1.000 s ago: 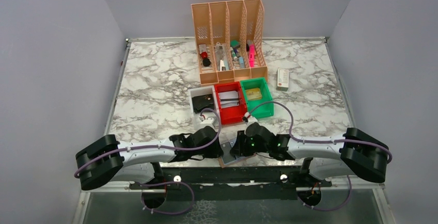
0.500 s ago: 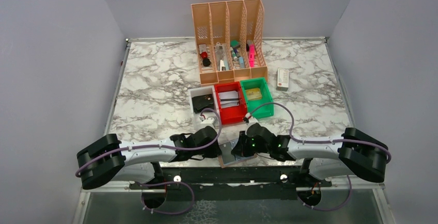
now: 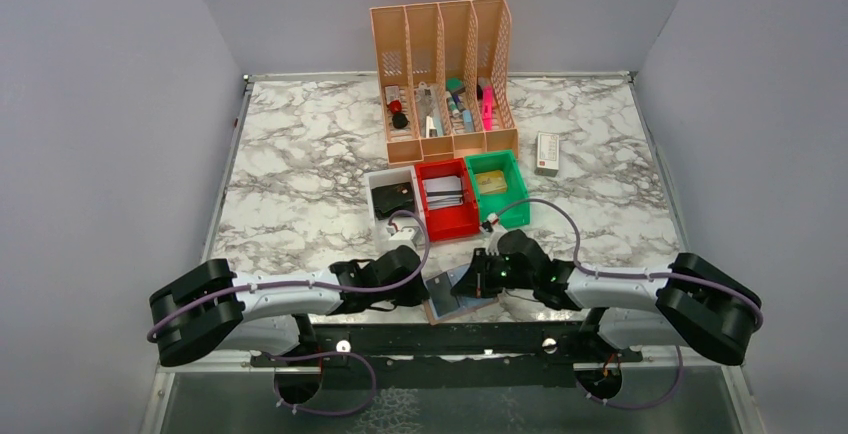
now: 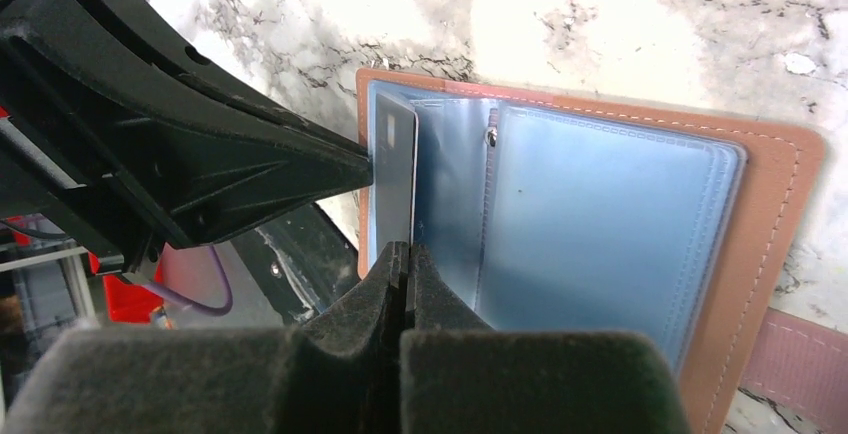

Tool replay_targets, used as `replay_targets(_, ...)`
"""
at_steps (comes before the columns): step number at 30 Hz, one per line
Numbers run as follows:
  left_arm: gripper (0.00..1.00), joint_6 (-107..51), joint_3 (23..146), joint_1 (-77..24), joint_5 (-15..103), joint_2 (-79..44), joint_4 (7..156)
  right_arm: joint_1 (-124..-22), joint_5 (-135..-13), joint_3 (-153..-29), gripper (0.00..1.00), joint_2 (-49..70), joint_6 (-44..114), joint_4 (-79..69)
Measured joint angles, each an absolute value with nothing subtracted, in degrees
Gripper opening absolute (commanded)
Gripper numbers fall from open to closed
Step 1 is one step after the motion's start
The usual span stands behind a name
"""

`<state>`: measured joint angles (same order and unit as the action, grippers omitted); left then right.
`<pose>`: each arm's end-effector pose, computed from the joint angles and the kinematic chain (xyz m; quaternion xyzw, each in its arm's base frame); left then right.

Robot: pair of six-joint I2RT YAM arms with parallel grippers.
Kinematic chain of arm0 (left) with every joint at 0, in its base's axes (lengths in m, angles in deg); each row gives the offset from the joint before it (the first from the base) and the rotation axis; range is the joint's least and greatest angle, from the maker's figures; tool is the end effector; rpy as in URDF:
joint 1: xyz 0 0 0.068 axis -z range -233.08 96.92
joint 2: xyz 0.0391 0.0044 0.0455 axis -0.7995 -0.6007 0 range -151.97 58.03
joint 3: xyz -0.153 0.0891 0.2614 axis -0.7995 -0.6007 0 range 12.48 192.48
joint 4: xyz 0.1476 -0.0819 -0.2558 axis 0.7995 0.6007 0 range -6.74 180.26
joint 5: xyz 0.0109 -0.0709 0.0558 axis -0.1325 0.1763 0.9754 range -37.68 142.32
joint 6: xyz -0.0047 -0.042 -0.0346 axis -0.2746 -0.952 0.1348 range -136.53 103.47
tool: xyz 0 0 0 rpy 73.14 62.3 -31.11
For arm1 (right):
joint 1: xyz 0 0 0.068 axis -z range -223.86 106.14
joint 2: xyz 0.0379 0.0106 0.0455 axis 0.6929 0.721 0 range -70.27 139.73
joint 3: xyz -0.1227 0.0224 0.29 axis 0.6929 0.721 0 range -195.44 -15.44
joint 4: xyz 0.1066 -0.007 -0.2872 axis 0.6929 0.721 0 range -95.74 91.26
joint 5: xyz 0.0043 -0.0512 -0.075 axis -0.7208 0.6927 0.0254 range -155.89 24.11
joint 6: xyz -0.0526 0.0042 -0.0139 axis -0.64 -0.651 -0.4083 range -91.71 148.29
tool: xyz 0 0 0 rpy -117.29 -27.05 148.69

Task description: Take the credit cards out of the card holder

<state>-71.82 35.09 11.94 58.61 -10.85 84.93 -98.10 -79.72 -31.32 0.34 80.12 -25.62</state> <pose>0.1001 -0.2053 0.1490 0.0595 0.9303 -0.2853 0.2227 0.1248 0.1880 0.1373 -0.0742 0.8786 0.4313 0.1911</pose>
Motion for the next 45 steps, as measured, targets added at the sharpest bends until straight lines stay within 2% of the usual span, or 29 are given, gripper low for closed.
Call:
replay_targets(9,0.0,-71.9,34.6,11.9,58.7,-10.6,84.4,-93.2,-83.4,-29.3,0.01,-1.3,79.6,-25.9)
replay_targets(20,0.01,-71.8,34.9,11.9,58.7,-11.2,83.7,-92.1,-83.1,-29.3,0.02,-4.5,77.2,-21.7)
replay_targets(26,0.33,-71.5,34.9,12.2,58.9,-10.1,84.4,-92.1,-84.6,-29.3,0.01,-1.7,77.9,-24.1)
replay_targets(30,0.42,-71.2,35.0,12.3,58.9,-7.5,86.0,-92.1,-85.6,-28.9,0.01,1.7,79.4,-27.0)
replay_targets(35,0.43,-69.3,38.3,12.5,58.8,-8.3,87.0,-92.1,-87.0,-28.4,0.02,4.4,80.8,-30.2)
replay_targets(40,0.42,-68.1,41.5,13.1,58.8,-14.1,86.6,-92.1,-87.2,-28.4,0.02,4.2,80.9,-30.3)
replay_targets(45,0.31,-68.1,43.2,13.4,59.0,-18.6,86.2,-92.1,-86.4,-28.4,0.04,1.0,80.7,-28.1)
